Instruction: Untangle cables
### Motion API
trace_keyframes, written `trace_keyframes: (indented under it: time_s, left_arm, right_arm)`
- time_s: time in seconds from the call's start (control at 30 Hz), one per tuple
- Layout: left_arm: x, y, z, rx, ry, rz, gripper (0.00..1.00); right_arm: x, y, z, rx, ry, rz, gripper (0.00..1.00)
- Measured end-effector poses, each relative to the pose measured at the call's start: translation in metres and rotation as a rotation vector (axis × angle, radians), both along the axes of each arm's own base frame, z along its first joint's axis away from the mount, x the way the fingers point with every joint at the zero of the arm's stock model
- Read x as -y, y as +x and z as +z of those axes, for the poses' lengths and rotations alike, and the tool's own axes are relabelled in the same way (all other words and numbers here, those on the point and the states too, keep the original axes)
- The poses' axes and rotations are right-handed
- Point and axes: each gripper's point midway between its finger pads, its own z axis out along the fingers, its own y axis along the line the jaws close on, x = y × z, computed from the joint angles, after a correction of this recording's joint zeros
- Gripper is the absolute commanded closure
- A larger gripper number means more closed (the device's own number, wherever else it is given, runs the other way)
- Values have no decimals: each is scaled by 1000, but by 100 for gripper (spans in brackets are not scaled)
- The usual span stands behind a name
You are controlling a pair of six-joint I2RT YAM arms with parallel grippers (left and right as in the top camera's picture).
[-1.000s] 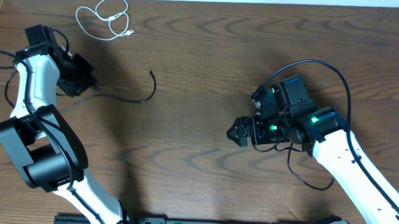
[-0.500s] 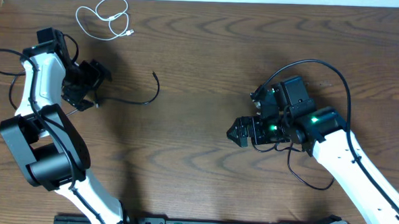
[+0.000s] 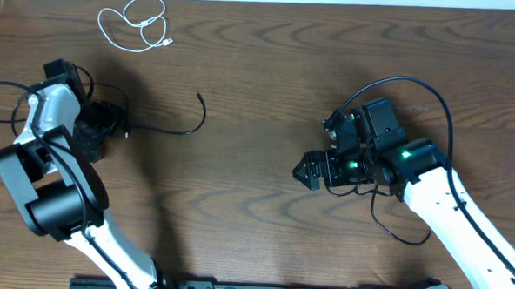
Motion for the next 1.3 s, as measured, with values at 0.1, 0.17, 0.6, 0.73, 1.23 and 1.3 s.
trace_keyframes:
  time_s: [0.1,0.17,0.6,0.73,1.23,1.3]
  left_arm:
    - [-2,1,-12,-15,1,0,31]
    - [-5,5,-12,-3,14,-19,39]
    - [-47,39,-11,142,130,-90,93]
    - [-78,39,-10,190,169,-38,93]
    - [-102,110,16,630,-42,218,87]
    - [-96,109,15,619,-69,203,83]
  right_arm:
    - [0,0,0,1,0,0,1]
    - [0,0,0,2,1,0,1]
    - [2,-4,-2,-18,-9,0,1]
    - [2,-5,-2,-23,-11,0,1]
    - [2,-5,-2,-25,-12,0,1]
    - [2,-5,-2,-25,-12,0,1]
